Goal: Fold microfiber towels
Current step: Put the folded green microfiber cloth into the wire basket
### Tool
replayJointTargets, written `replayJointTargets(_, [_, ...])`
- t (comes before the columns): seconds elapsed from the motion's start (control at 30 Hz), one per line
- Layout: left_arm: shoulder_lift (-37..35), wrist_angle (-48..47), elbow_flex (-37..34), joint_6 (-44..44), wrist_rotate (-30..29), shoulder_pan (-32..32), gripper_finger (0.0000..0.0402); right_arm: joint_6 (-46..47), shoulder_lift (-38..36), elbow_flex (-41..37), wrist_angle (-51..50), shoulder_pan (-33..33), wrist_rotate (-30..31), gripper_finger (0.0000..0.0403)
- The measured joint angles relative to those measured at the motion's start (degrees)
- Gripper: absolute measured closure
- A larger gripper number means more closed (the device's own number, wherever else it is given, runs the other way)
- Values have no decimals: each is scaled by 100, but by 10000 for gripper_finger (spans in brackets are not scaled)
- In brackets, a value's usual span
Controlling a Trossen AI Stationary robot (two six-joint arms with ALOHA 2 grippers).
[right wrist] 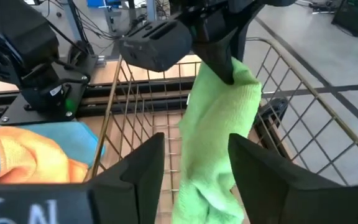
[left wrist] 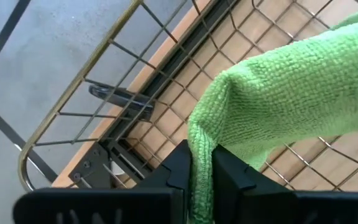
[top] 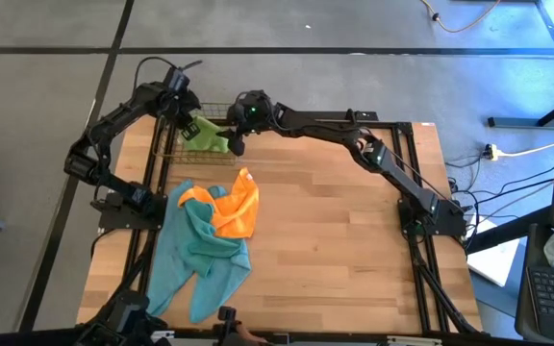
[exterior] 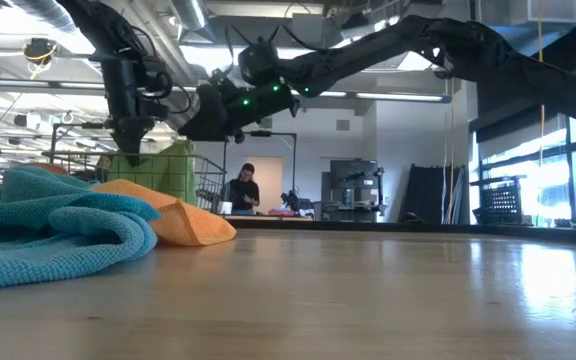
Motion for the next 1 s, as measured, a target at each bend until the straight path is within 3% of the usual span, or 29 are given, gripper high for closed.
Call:
replayJointTargets(0.13, [-4,30,0,-129,84,0,395,-20,-6,0,-15,-9,98,225])
replayJointTargets(0.3, [-147,-86,0,-264,331,-137,400,-297,-7,0,-45,-21,712,233])
replayJointTargets(0.47, [-499,-214,0,174,401,-412,401,-524,-7,0,233,-103,778,228])
replayJointTargets(0.57, [-808,-229,0,407,513,-535,401,-812,-9,0,322,-198,618,223])
replayJointTargets(0.67, [-1105,-230,0,455,521,-603,401,-749,23,0,405,-298,-14,220])
replayJointTargets(0.8, [-1439,-226,2,450,516,-616,401,-622,26,-2,462,-353,-276,219])
replayJointTargets(0.93, [-1659,-188,2,449,763,-616,401,-581,98,-2,525,-385,-917,219])
replayJointTargets(1.0, [-1725,-190,2,446,833,-637,401,-595,107,-10,507,-384,-895,219])
